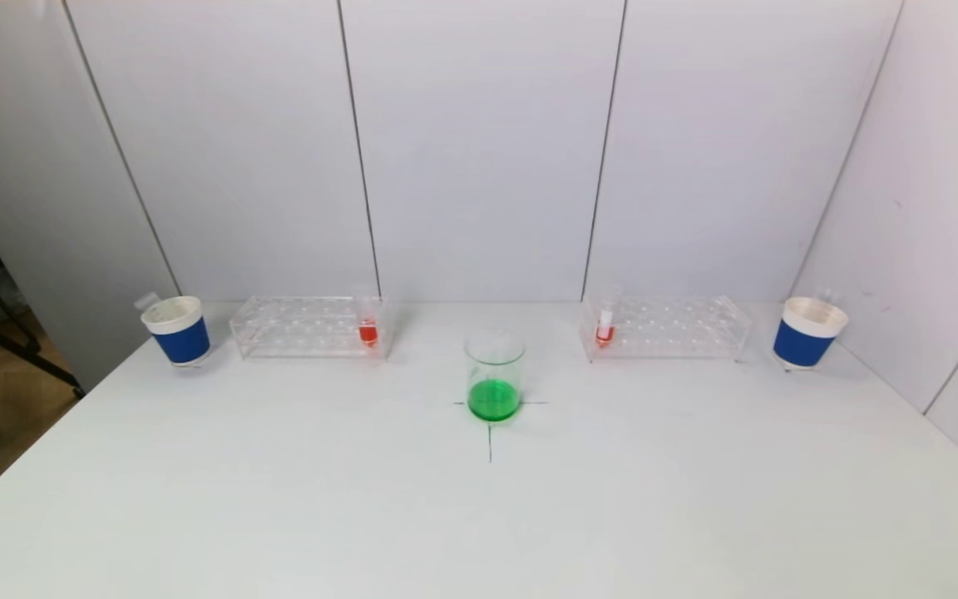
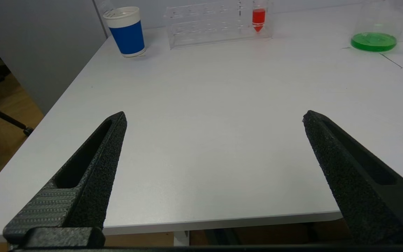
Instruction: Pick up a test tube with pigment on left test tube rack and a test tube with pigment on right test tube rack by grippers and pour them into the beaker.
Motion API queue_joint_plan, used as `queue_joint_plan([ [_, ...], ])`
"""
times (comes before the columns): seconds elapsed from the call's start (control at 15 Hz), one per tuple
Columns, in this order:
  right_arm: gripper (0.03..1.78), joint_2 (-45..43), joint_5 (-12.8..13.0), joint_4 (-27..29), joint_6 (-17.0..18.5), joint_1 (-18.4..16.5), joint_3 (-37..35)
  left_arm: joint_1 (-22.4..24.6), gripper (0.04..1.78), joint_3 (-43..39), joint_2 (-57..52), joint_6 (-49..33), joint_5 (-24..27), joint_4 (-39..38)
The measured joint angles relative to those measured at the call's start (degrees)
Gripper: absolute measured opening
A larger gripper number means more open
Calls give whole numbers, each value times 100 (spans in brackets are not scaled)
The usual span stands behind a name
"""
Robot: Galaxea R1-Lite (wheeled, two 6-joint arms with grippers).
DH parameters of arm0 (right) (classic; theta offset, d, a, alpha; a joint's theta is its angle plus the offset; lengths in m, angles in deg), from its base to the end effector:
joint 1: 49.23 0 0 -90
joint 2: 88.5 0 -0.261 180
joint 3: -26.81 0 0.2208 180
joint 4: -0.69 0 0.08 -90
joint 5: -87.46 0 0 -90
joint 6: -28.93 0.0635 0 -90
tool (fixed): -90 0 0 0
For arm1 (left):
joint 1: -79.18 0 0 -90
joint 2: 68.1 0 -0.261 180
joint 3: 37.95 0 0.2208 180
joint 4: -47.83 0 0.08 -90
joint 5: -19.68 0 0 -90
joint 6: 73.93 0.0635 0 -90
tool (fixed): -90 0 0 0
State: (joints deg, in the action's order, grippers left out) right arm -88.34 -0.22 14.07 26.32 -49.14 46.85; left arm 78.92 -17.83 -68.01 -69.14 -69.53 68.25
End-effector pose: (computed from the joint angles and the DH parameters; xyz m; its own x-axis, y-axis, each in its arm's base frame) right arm 0.0892 -0.0024 0.0921 0.9928 -0.0389 0.1131 0.0438 0.9982 -0.0407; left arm 0.0899 -0.0013 0.0751 0.9998 -0.0183 -0.0068 0.0188 0.9963 0.0834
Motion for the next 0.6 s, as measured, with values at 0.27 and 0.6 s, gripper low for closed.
queue_joint_plan([
  [0.27,177,-23,-232,663,-63,-5,-5,0,176,0,0,0,0,0],
  [0.6,177,-27,-272,666,-199,-2,-5,0,176,0,0,0,-2,0],
])
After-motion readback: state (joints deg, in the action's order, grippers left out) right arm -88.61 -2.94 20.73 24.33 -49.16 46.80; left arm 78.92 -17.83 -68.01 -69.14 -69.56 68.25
